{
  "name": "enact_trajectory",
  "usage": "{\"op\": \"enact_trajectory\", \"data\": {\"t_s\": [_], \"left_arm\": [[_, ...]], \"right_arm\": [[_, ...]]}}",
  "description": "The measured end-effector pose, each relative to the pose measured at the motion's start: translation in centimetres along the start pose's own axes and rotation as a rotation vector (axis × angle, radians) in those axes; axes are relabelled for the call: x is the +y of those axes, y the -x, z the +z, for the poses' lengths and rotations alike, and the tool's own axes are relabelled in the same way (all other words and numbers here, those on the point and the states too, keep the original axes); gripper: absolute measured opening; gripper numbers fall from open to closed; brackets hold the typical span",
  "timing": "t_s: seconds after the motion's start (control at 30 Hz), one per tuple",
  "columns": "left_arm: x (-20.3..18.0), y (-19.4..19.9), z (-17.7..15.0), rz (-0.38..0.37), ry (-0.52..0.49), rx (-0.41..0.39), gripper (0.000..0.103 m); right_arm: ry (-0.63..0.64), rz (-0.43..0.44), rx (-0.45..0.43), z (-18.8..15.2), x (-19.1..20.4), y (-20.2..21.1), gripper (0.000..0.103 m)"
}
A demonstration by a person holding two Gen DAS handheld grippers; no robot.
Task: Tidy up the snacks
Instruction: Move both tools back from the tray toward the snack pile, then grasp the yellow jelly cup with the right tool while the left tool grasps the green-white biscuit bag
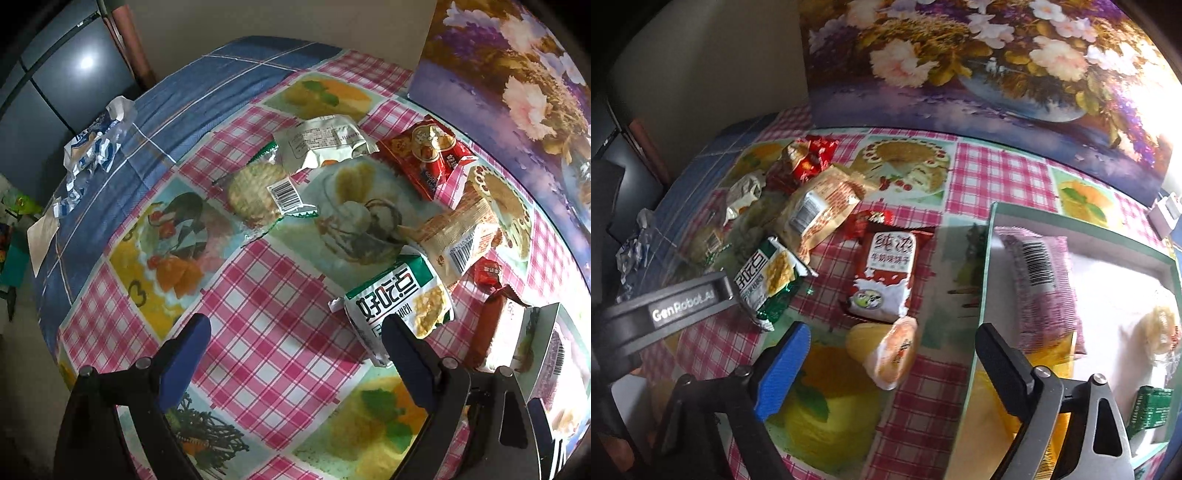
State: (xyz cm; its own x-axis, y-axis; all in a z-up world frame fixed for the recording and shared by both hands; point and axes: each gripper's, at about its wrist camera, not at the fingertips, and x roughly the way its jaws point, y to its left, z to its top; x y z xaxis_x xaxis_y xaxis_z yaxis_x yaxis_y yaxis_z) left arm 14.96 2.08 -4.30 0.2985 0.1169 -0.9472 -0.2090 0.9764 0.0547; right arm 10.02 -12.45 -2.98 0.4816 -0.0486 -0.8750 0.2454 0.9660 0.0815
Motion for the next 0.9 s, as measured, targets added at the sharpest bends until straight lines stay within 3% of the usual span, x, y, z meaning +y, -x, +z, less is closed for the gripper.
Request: {"op": "enact_trajectory", "data": {"t_s": [0.13, 0.33, 0.43, 0.67, 0.8, 0.9], "left_arm": [[0.2, 0.0, 0.3, -0.031, 0.024, -0.003, 0.094], [-0.8, 0.0, 0.7, -0.088, 0.020, -0.011, 0.094], [-1.4, -0.4, 0.8, -0.109, 0.008, 0.000, 0.094], [-2.6, -1.3, 1.4, -0.149, -0.017, 0.018, 0.094], [-3.3, -1.7, 1.8, -0.163, -0.032, 0.021, 0.094], [-3.7, -2.0, 1.9, -0.173, -0.037, 0.024, 0.094]], "right_arm": [[0.011, 0.004, 0.013, -0.1, 0.5, -0.6, 0.083], [0.040, 0.005, 0.019, -0.3, 1.2, -1.2, 0.081], [0.042, 0.004, 0.031, -0.3, 1.3, -1.8, 0.070], [0.037, 0.001, 0.048, -0.3, 0.8, -2.8, 0.069], [0.024, 0.003, 0.055, -0.3, 0.5, -3.4, 0.058], [0.022, 0.001, 0.054, -0.1, 0.3, -3.7, 0.058]]}}
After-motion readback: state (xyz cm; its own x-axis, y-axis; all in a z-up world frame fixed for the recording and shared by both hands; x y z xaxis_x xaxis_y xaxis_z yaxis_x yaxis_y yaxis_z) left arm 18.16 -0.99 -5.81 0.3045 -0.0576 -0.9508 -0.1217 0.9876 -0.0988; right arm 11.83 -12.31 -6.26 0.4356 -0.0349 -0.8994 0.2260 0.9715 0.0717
